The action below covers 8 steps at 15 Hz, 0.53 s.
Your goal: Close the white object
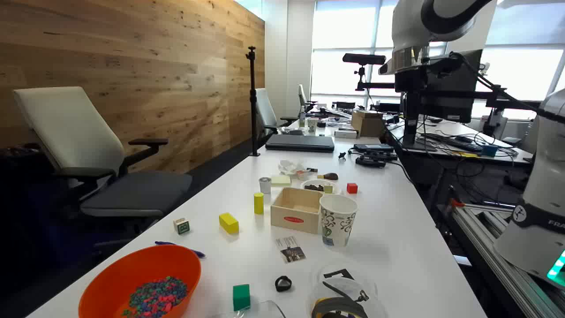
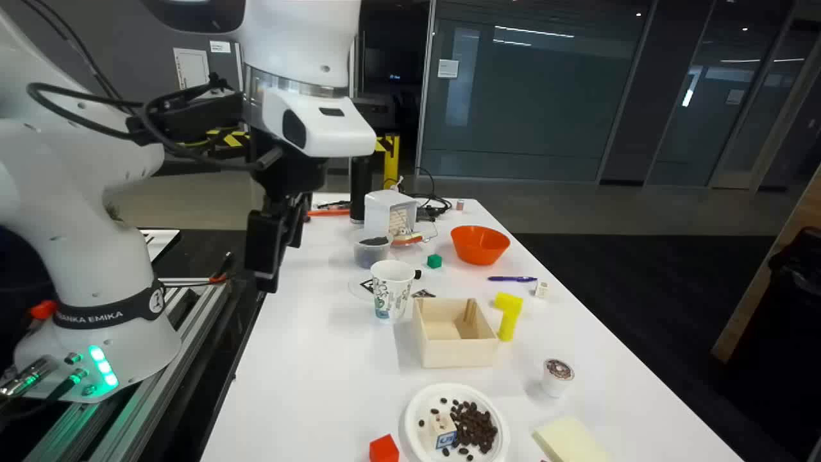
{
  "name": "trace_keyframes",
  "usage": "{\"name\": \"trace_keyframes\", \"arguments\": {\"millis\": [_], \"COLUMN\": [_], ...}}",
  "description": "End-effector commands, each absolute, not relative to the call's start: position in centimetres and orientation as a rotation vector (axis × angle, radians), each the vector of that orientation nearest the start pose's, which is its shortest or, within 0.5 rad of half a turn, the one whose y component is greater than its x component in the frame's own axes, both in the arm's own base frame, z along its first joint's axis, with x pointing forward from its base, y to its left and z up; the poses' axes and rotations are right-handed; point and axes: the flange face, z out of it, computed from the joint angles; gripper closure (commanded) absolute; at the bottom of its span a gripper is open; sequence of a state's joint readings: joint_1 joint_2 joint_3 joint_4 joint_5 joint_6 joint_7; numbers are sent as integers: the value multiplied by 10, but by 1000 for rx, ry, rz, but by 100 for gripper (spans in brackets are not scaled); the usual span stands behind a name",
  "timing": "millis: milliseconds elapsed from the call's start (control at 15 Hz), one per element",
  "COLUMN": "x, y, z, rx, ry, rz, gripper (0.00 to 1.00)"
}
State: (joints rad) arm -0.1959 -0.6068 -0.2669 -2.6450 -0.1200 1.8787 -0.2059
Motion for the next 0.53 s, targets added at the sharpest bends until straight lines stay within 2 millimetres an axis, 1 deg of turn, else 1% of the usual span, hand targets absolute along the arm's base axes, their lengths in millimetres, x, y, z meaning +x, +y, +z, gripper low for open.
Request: {"name": "trace_keyframes", "arguments": {"millis": [0, 333, 400, 467], "x": [302, 302, 308, 320], "y": [-157, -157, -158, -159], "z": [414, 414, 413, 415], "rx": [-3033, -3033, -3024, -3041], "ry": [230, 230, 192, 146], "rz": [233, 233, 183, 150], "gripper": [0, 0, 0, 0]}}
